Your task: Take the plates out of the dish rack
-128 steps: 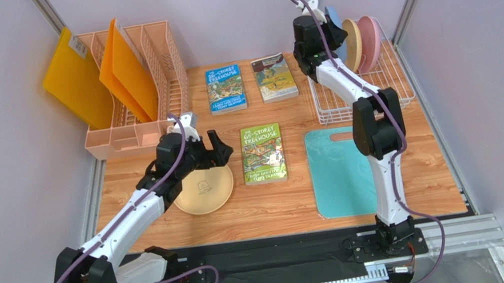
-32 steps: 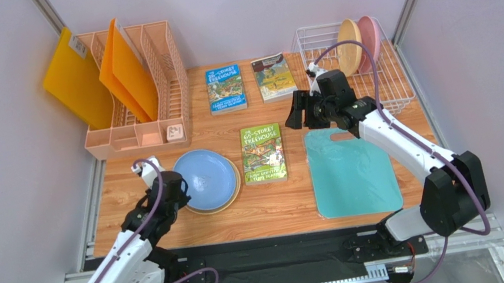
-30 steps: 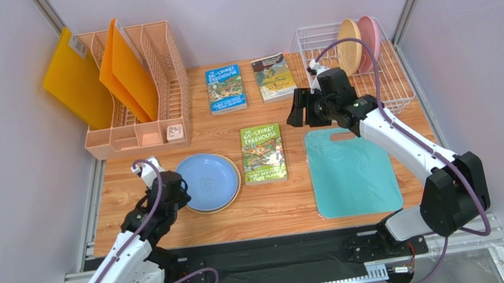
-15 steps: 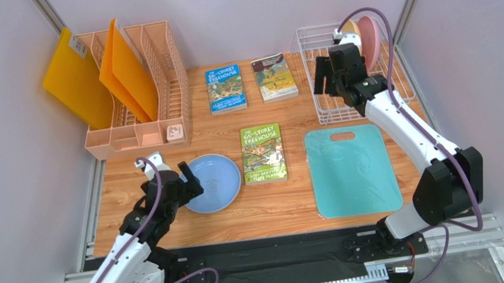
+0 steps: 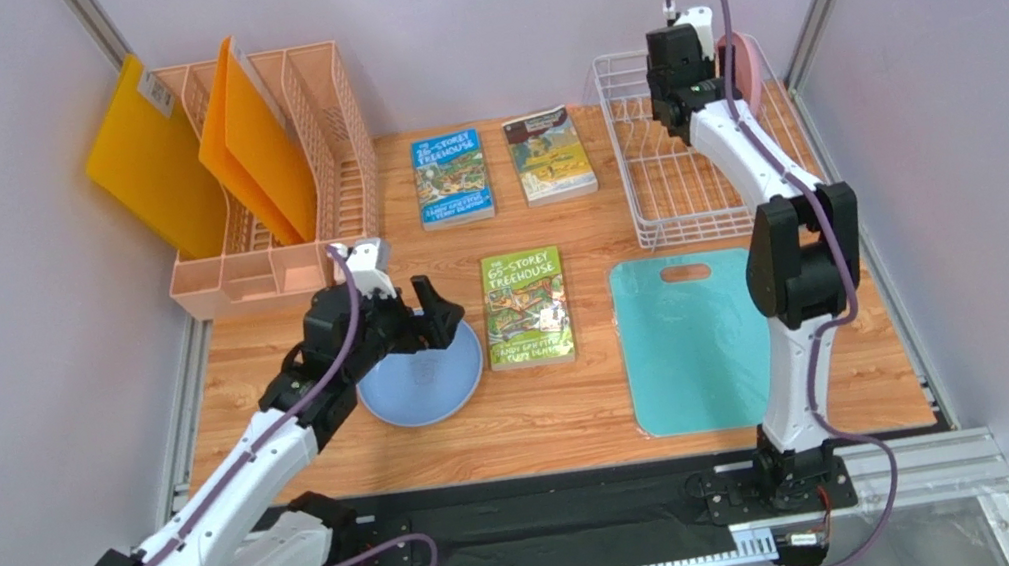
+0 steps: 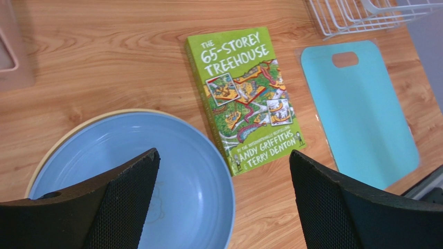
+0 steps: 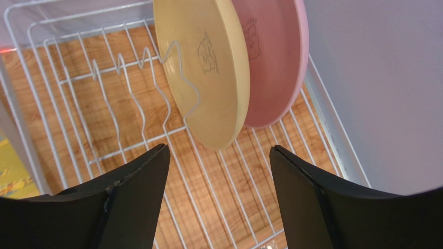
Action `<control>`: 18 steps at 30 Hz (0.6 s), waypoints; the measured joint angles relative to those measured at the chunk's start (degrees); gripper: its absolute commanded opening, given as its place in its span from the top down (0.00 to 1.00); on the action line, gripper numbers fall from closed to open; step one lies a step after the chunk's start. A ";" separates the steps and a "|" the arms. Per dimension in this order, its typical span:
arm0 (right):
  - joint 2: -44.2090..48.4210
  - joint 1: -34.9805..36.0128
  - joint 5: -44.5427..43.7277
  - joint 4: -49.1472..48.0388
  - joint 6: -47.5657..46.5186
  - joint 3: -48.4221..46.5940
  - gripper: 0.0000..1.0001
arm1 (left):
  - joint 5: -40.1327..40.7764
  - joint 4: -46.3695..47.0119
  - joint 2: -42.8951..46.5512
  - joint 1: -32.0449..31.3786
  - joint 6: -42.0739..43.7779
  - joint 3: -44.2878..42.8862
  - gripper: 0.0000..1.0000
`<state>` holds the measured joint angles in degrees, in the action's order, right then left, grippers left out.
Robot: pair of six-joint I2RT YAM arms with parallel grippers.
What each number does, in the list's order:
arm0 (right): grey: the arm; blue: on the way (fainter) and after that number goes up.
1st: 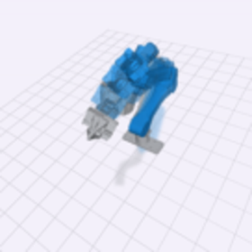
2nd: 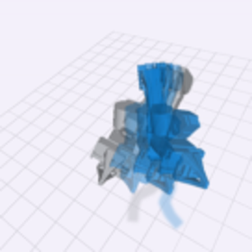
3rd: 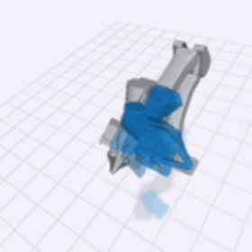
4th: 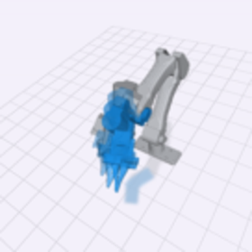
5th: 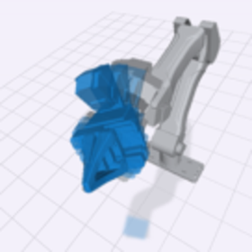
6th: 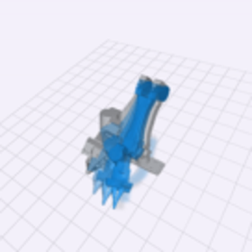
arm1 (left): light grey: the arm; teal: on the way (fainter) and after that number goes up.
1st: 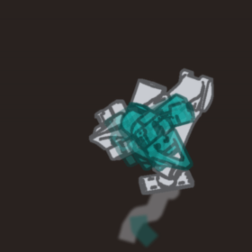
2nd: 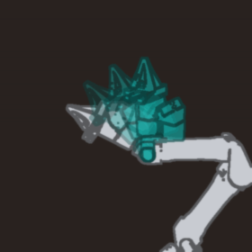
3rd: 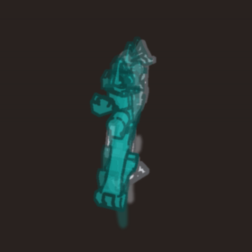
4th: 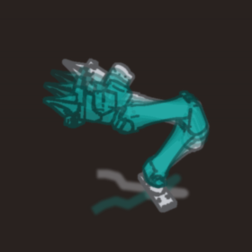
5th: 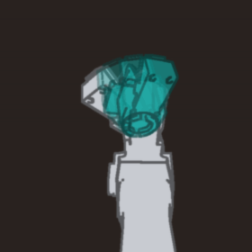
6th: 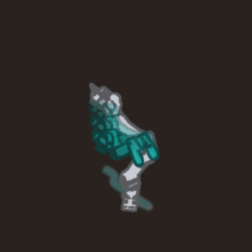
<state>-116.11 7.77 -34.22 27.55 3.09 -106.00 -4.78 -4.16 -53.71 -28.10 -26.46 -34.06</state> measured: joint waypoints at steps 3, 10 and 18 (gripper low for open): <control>-4.04 -0.79 -1.25 -0.13 -2.73 -4.92 0.28 | -2.10 2.58 -2.47 0.00 0.90 -0.28 0.01; -9.29 -1.84 -3.23 -0.48 -6.99 -10.58 0.49 | -4.44 5.03 -8.31 0.00 1.90 -0.33 0.07; -11.32 -3.34 -3.21 -0.37 -8.41 -10.67 0.64 | -5.29 5.97 -10.97 0.00 2.36 -1.31 0.05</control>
<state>-127.44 4.43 -37.43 27.18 -5.32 -116.66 -10.07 1.80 -64.69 -28.10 -24.10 -35.38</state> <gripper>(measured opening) 0.423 0.945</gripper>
